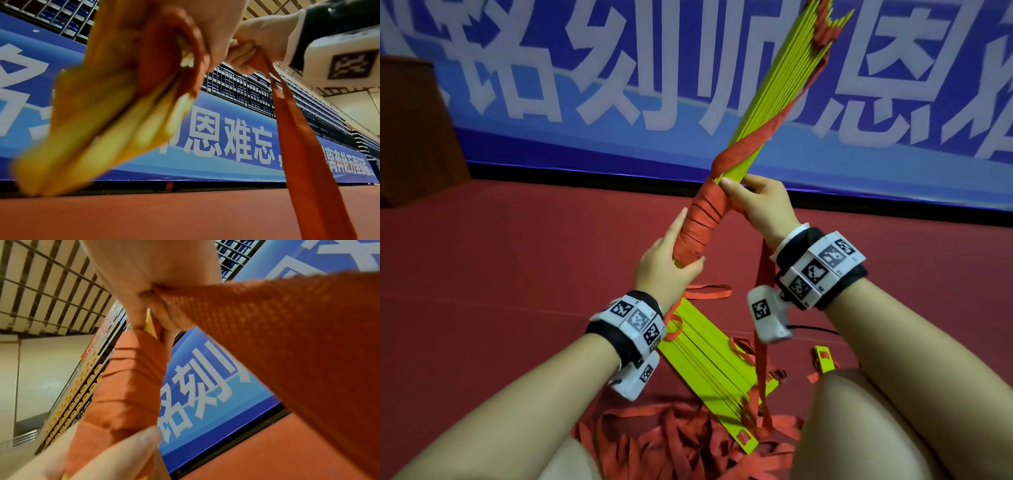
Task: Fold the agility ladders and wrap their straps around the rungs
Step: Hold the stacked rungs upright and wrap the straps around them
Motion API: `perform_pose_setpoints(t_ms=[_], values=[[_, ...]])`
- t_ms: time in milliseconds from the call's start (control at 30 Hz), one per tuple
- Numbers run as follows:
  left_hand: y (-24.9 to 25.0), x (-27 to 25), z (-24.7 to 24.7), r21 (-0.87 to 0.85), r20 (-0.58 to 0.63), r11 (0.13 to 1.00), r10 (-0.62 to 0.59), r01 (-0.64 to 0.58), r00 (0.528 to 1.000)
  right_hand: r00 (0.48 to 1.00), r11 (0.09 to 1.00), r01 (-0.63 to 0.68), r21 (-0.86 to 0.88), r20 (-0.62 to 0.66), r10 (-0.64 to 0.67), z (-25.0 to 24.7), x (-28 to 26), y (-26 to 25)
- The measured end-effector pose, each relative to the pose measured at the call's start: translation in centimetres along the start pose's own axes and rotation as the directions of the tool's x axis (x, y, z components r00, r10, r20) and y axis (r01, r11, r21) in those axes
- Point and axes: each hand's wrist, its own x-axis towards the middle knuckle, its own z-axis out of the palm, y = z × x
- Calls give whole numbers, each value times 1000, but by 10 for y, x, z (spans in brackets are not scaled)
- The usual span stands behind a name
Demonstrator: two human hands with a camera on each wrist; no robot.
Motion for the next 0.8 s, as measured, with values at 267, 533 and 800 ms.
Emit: perform_pose_setpoints(t_ms=[267,533,800], values=[[11,-3,3,249,-50,968,22,-9,998,985,998,-41,39,-166,47,24,-5,4],[16,-18,6,166,-35,975,158,-150,987,952,985,-97,144,-275,134,16,0,13],[23,-12,-6,-505,435,788,-120,352,893,992,948,-57,312,-89,88,-4,-6,2]])
